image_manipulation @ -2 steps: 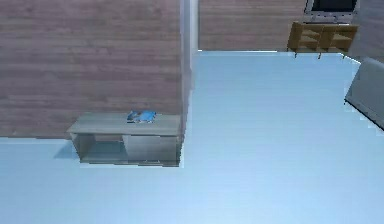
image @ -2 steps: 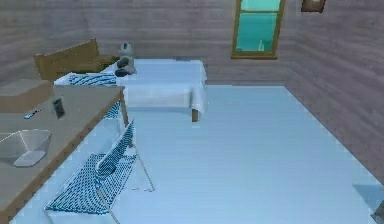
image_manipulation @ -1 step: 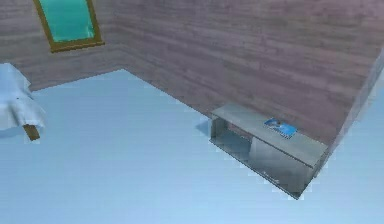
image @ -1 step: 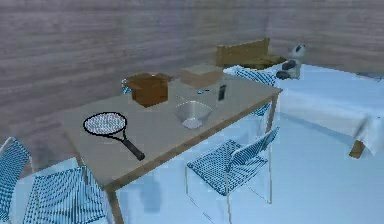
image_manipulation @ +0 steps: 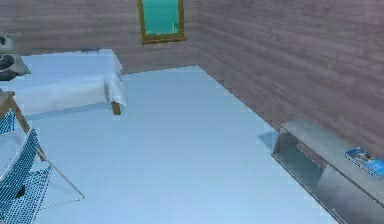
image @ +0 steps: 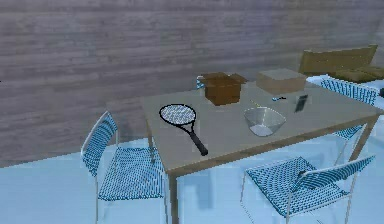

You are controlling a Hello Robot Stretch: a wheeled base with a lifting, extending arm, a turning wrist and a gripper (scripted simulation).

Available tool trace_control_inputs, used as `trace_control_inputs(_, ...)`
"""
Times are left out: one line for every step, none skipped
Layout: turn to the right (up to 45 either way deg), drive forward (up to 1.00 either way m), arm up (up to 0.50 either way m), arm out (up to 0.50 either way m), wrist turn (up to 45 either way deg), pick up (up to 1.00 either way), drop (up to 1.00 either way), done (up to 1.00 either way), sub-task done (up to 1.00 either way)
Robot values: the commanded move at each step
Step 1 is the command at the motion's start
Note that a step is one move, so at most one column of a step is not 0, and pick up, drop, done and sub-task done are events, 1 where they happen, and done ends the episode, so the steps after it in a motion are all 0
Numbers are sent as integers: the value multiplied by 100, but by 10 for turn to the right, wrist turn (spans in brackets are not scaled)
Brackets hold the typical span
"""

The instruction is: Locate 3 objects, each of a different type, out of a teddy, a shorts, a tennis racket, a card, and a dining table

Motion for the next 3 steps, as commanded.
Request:
trace_control_inputs(0, 0, 0, 0, 0, 0, 0, 0, 100)
trace_control_inputs(450, 0, 0, 0, 0, 0, 0, 0, 0)
trace_control_inputs(450, 0, 0, 0, 0, 0, 0, 0, 0)
